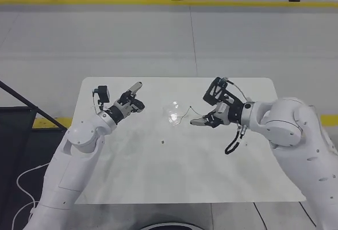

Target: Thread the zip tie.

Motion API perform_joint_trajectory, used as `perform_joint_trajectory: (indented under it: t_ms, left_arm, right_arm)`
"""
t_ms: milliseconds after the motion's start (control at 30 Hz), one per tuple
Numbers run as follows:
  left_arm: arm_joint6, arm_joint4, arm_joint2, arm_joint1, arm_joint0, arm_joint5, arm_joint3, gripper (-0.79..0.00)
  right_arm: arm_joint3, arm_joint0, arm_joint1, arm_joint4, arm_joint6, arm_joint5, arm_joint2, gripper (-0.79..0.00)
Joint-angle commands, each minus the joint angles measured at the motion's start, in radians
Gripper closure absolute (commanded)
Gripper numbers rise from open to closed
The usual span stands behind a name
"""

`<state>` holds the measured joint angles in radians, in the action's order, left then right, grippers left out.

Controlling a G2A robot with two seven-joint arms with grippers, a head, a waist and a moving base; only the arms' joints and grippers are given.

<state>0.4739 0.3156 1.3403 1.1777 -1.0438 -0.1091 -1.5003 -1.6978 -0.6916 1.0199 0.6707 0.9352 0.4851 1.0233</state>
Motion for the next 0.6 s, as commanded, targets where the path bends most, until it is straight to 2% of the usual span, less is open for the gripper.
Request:
perform_joint_trajectory:
  t_ms: [0, 133, 200, 367, 567]
  left_arm:
    - [0.0, 0.0, 0.0, 0.0, 0.0, 0.0, 0.0, -0.785]
    - [0.0, 0.0, 0.0, 0.0, 0.0, 0.0, 0.0, -0.785]
    - [0.0, 0.0, 0.0, 0.0, 0.0, 0.0, 0.0, -0.785]
    - [0.0, 0.0, 0.0, 0.0, 0.0, 0.0, 0.0, -0.785]
    - [0.0, 0.0, 0.0, 0.0, 0.0, 0.0, 0.0, -0.785]
  right_arm:
    - [0.045, 0.028, 0.012, 0.074, 0.002, -0.02, -0.059, -0.785]
    - [0.184, 0.089, 0.043, 0.159, -0.026, -0.044, -0.164, -0.77]
    - [0.26, 0.117, 0.06, 0.162, -0.048, -0.045, -0.203, -0.622]
    - [0.405, 0.183, 0.102, 0.182, -0.078, -0.044, -0.291, -0.529]
    - [0.538, 0.235, 0.151, 0.204, -0.13, -0.067, -0.367, -0.517]
